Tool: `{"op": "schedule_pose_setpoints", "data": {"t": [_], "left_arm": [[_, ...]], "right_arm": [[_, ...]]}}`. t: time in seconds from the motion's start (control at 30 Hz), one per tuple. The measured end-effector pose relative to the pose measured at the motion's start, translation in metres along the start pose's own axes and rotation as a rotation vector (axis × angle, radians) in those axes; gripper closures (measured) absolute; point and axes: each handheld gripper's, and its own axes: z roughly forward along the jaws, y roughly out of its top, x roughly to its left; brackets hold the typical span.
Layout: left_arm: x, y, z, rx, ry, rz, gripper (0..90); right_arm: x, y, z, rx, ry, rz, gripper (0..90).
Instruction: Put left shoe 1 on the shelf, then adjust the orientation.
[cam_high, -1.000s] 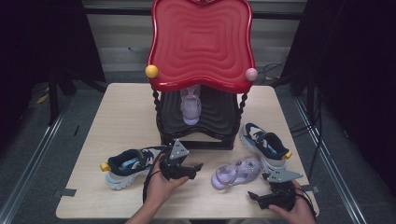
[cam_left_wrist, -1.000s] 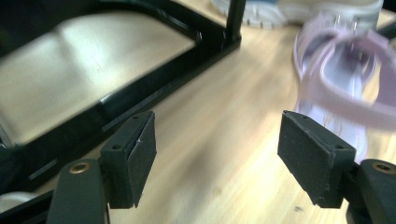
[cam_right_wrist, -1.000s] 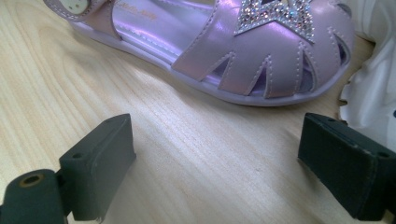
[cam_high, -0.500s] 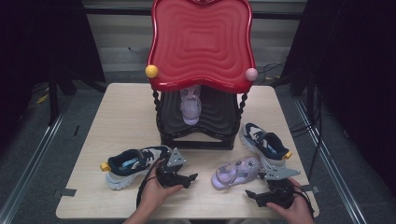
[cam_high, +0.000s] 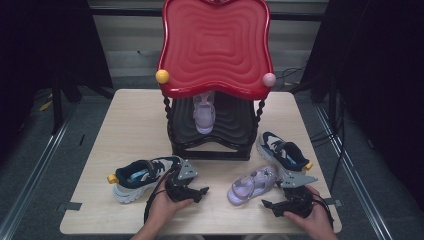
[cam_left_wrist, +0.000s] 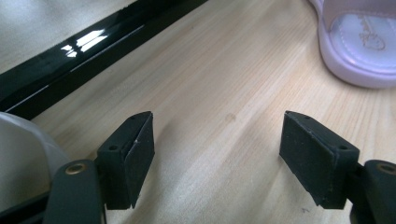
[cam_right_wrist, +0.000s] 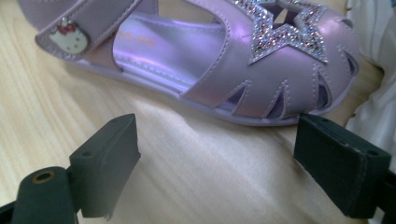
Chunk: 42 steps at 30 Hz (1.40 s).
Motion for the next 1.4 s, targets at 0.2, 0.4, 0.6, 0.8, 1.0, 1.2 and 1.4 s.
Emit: {"op": "schedule_pose_setpoints", "data": {"t": [0.2, 0.4, 0.6, 0.8, 1.0, 1.2, 1.4], "left_arm": [[-0.002, -0.001, 0.001, 0.013, 0.004, 0.017, 25.8], [-0.002, -0.001, 0.001, 0.018, 0.005, 0.022, 24.8], [-0.002, 0.0, 0.002, 0.023, -0.004, 0.027, 22.9], [-0.003, 0.0, 0.002, 0.015, 0.001, 0.02, 22.3], [-0.002, 0.0, 0.002, 0.021, 0.003, 0.025, 21.4], [-0.002, 0.0, 0.002, 0.022, -0.001, 0.031, 20.6], [-0.002, 0.0, 0.002, 0.022, -0.002, 0.03, 20.2]], "right_arm": [[-0.003, 0.003, 0.003, 0.004, -0.001, 0.008, 13.5], [-0.001, 0.002, 0.0, -0.008, 0.005, 0.001, 13.9], [0.005, -0.002, -0.008, -0.023, 0.035, -0.007, 16.8], [0.003, 0.002, -0.001, -0.024, 0.027, -0.009, 17.4], [-0.003, 0.014, 0.008, -0.021, 0.026, -0.01, 16.9], [0.0, 0.011, 0.006, 0.002, 0.025, -0.019, 16.8], [0.005, 0.015, -0.007, -0.026, 0.034, -0.021, 16.9]]}}
